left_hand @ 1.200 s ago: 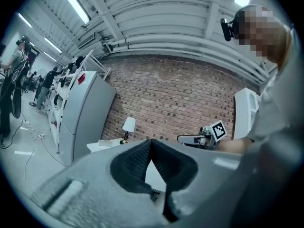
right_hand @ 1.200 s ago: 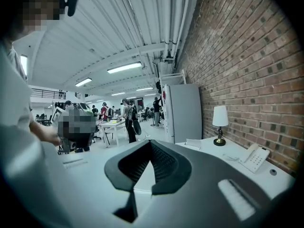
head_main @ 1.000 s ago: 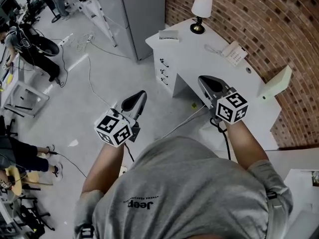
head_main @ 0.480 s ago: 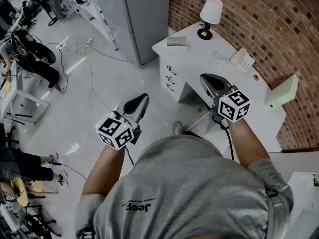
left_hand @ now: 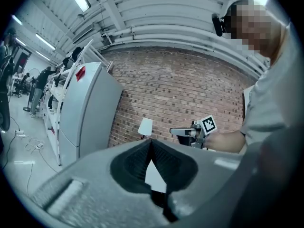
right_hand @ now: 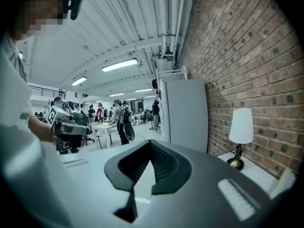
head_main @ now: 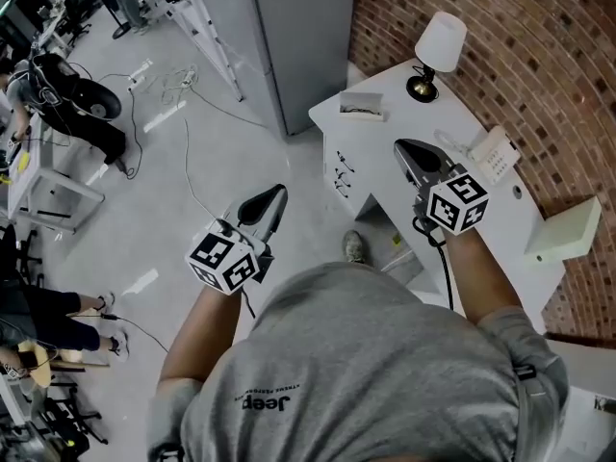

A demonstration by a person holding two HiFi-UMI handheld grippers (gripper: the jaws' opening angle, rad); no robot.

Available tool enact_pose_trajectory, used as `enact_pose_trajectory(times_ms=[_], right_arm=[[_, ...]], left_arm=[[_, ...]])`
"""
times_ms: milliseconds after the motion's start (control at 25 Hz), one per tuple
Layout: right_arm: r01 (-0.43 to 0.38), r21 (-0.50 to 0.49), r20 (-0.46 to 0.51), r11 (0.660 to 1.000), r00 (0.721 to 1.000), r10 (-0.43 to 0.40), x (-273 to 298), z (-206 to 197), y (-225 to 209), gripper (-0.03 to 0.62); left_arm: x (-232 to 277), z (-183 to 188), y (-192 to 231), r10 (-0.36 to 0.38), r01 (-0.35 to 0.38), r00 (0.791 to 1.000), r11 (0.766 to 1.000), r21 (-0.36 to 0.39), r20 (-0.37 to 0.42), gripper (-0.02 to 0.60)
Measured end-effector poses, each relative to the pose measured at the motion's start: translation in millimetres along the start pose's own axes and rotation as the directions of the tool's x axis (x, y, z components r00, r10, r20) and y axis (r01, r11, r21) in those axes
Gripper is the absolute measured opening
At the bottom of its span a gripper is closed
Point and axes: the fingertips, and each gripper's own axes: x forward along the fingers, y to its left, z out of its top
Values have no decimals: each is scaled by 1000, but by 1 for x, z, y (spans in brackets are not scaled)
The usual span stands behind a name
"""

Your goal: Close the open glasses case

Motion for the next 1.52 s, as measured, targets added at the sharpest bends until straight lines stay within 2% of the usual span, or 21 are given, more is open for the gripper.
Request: enact_pose_trajectory(times_ms=[400, 640, 840, 1080, 1280, 1520], right_arm=[[-26, -36, -12, 999, 1000, 25, 65, 18, -173, 9], [-49, -1, 3, 999, 999, 49, 94, 15, -234, 9], [-9, 27, 4, 1000, 1000, 9, 109, 9, -250, 9], [63, 6, -4, 998, 998, -63, 121, 21, -238, 9], [109, -3, -4, 994, 994, -109, 123, 32, -226, 9], [111, -22, -8, 994, 994, -111, 132, 44, -223, 11]], left_arm=[[174, 32, 45, 37, -36, 999, 999, 18, -38, -3], [237, 35, 69, 58, -56, 993, 998, 22, -100, -3], [254, 33, 96, 33, -34, 994, 999, -10, -102, -3], [257, 42, 130, -47, 43, 997, 997, -57, -62, -3], [261, 51, 135, -123, 123, 990, 992, -13, -64, -3], [255, 61, 142, -127, 126, 991, 992, -29, -50, -3]])
